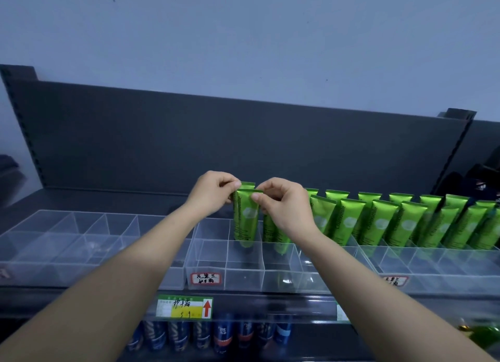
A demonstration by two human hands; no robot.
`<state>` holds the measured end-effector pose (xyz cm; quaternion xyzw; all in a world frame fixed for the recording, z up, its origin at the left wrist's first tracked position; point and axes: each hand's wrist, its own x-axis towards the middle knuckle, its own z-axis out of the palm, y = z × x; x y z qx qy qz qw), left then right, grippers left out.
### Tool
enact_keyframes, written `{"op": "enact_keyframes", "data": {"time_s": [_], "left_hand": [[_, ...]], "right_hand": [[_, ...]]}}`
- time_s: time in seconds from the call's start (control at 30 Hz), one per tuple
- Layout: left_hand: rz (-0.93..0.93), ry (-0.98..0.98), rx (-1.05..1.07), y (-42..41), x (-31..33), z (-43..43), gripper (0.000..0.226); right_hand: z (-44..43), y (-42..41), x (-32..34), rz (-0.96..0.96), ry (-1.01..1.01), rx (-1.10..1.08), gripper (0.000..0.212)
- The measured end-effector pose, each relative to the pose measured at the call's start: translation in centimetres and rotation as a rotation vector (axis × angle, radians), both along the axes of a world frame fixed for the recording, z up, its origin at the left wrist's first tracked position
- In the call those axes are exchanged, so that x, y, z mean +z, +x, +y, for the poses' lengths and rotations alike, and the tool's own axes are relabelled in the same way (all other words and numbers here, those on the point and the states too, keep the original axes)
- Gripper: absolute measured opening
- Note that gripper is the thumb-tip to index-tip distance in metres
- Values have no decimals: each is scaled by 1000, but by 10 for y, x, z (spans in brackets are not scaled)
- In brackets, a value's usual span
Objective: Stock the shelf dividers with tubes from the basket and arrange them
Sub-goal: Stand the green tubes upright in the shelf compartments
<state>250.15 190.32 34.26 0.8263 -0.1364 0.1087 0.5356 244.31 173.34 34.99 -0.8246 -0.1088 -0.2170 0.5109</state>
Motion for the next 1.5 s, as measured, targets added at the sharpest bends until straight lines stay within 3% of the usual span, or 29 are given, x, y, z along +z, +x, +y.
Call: {"op": "enact_keyframes", "data": {"time_s": [0.87,0.97,1.13,1.5], "left_hand": [[-70,136,15,-14,4,-2,13],[-87,146,13,-17,6,-2,10],[-169,183,39,-25,17,-4,14],[-478,575,-49,-55,54,-67,23]], "right_hand": [[7,0,-18,39,-22,-124,20],[9,-7,-18,22,-76,-142,14],[9,-22,-9,-46,-226,-179,26],[-78,-80,10,-148,-667,-478,26]]}}
